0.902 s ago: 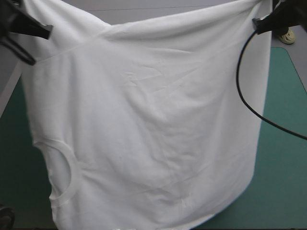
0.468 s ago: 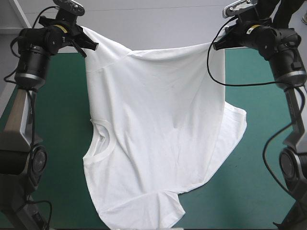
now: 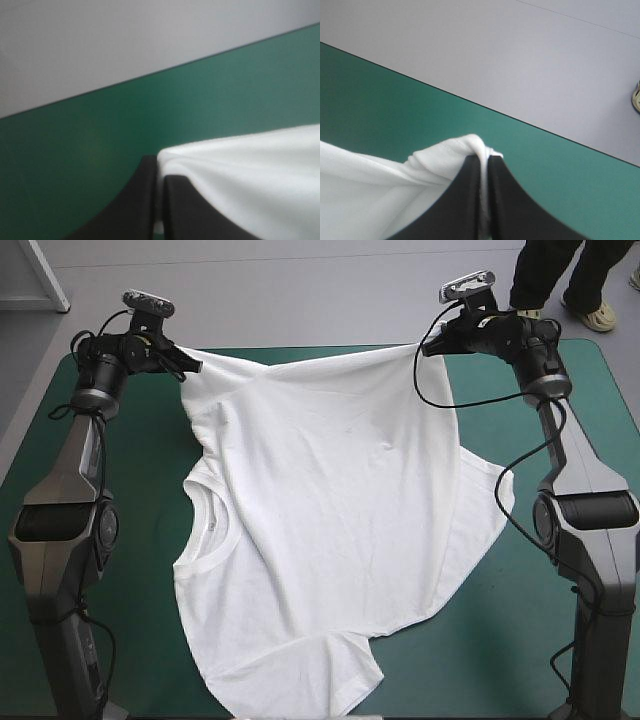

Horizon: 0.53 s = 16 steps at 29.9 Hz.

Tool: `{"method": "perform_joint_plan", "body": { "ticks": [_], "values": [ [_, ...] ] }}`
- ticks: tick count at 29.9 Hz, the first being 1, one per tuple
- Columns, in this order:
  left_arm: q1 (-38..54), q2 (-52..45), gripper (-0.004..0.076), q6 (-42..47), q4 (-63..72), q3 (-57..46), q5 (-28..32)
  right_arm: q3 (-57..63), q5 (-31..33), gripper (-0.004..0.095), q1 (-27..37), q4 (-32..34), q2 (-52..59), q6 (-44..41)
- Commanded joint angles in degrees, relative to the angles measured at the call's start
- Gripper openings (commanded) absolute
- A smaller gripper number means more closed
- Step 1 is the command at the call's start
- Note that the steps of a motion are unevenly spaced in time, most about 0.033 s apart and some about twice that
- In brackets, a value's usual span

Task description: Fold the cloth

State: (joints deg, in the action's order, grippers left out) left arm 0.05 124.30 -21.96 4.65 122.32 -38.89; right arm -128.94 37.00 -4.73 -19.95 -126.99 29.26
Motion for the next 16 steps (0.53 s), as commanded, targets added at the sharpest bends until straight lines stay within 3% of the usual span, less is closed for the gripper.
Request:
{"method": "perform_joint_plan", "body": {
  "ticks": [1, 7, 9, 11, 14, 16],
  "values": [
    [0.2, -1.8, 0.0019, -0.6, 1.7, 1.4, 0.6, -2.9, -1.7, 0.004, 0.6, -2.0, 2.6, 0.5],
    [0.2, -0.1, 0.0052, -3.3, 7.3, 1.4, -1.0, -2.9, -0.2, 0.0269, 0.6, -2.0, 1.8, 0.5],
    [0.2, -0.1, 0.0134, -4.7, 8.8, 1.4, -1.0, -2.9, -0.2, 0.0343, 0.6, -2.0, 1.9, 0.5],
    [0.2, -0.1, 0.0279, -4.8, 9.0, 1.4, -1.3, -3.5, 0.6, 0.0394, 0.6, -1.9, 1.9, 0.5],
    [0.2, -1.1, 0.0442, -4.0, 9.0, 1.4, -2.3, -5.0, 2.8, 0.0413, 0.6, -0.6, 2.0, 0.0],
    [0.2, -2.2, 0.0452, -4.0, 9.0, 1.4, -2.7, -6.3, 4.2, 0.0413, 0.6, 1.2, 2.5, -1.6]
  ]
}}
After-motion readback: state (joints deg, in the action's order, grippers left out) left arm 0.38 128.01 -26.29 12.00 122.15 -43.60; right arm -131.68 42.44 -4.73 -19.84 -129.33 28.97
